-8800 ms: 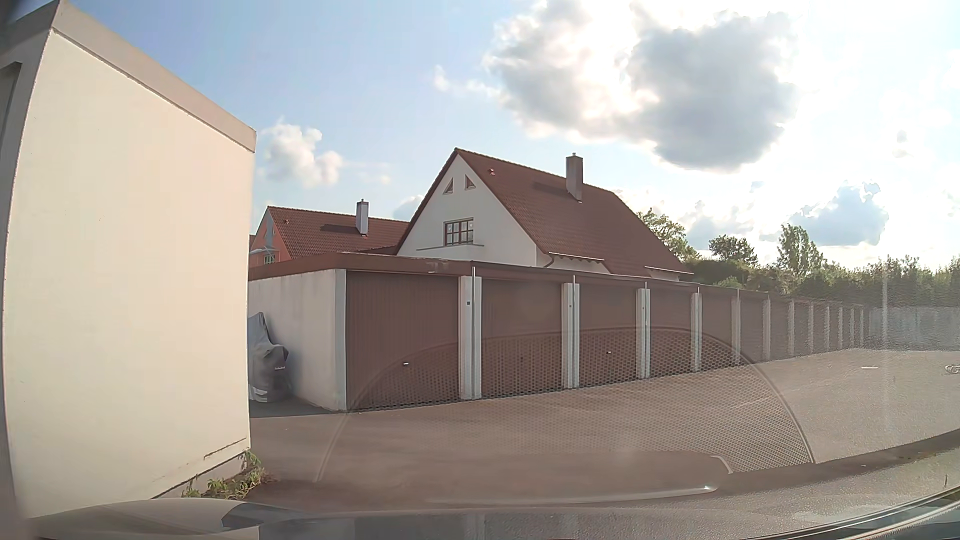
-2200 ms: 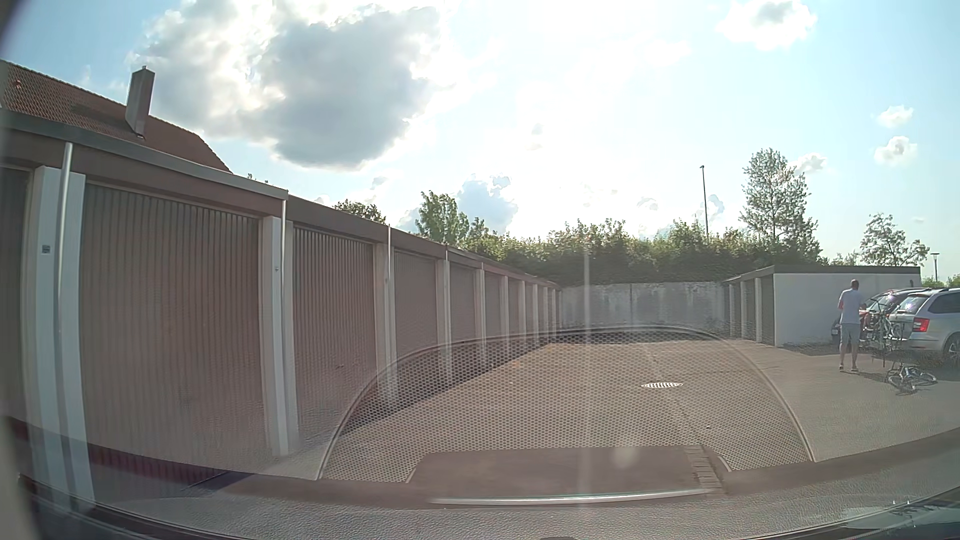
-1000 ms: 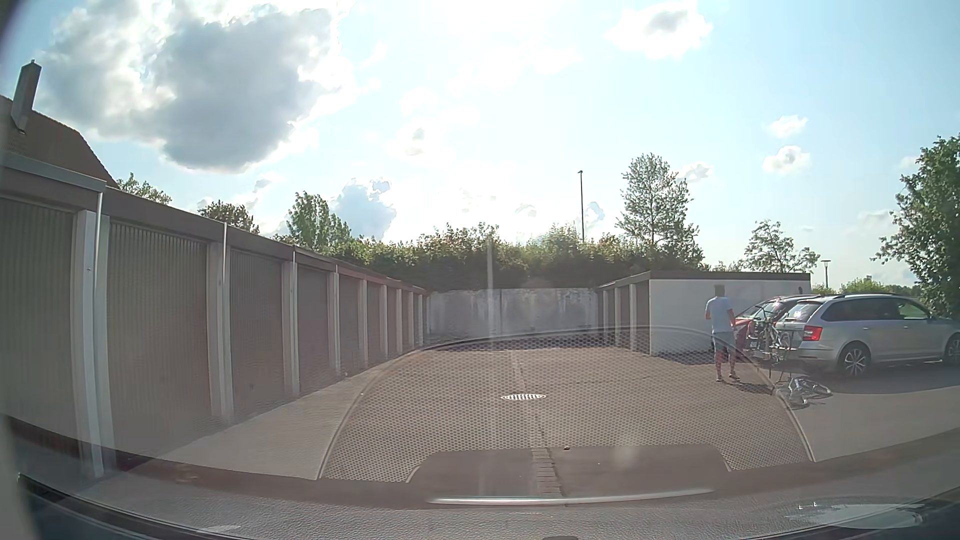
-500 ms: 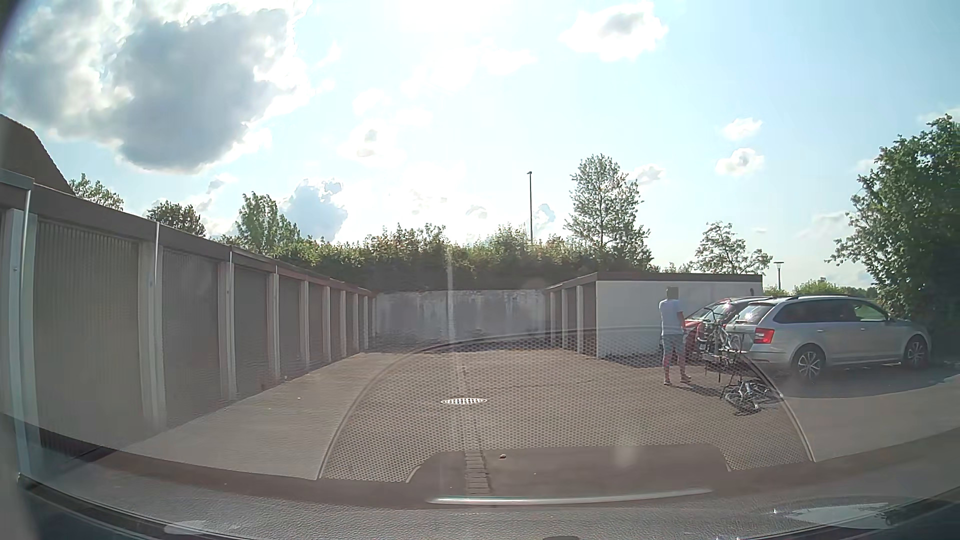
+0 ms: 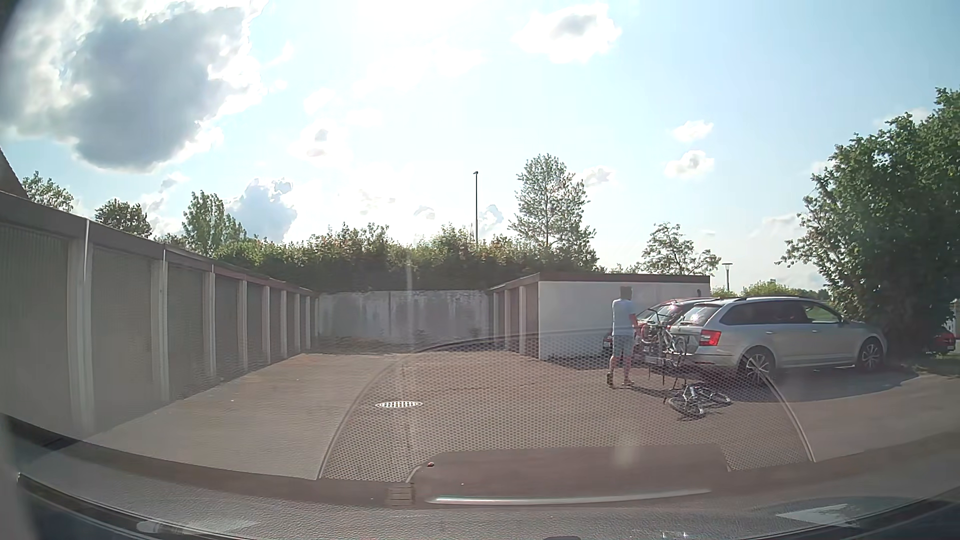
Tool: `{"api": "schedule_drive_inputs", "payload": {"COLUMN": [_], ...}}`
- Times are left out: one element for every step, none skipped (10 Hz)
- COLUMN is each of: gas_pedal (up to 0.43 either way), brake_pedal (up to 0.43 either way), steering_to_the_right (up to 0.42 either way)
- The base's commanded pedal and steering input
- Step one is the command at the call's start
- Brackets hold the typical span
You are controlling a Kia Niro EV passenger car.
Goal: Follow the waypoints while adhering to traffic rules and regulations
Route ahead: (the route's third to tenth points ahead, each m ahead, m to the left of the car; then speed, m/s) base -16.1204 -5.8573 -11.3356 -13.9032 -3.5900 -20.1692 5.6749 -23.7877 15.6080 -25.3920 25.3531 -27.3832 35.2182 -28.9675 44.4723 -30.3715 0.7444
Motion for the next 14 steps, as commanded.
{"api": "schedule_drive_inputs", "payload": {"gas_pedal": [0.000,0.000,0.000,0.000,0.000,0.000,0.000,0.000,0.000,0.000,0.000,0.000,0.000,0.000], "brake_pedal": [0.061,0.061,0.061,0.067,0.067,0.061,0.055,0.061,0.061,0.055,0.061,0.055,0.061,0.055], "steering_to_the_right": [0.979,0.979,0.978,0.978,0.978,0.977,0.976,0.976,0.975,0.976,0.976,0.976,0.976,0.976]}}
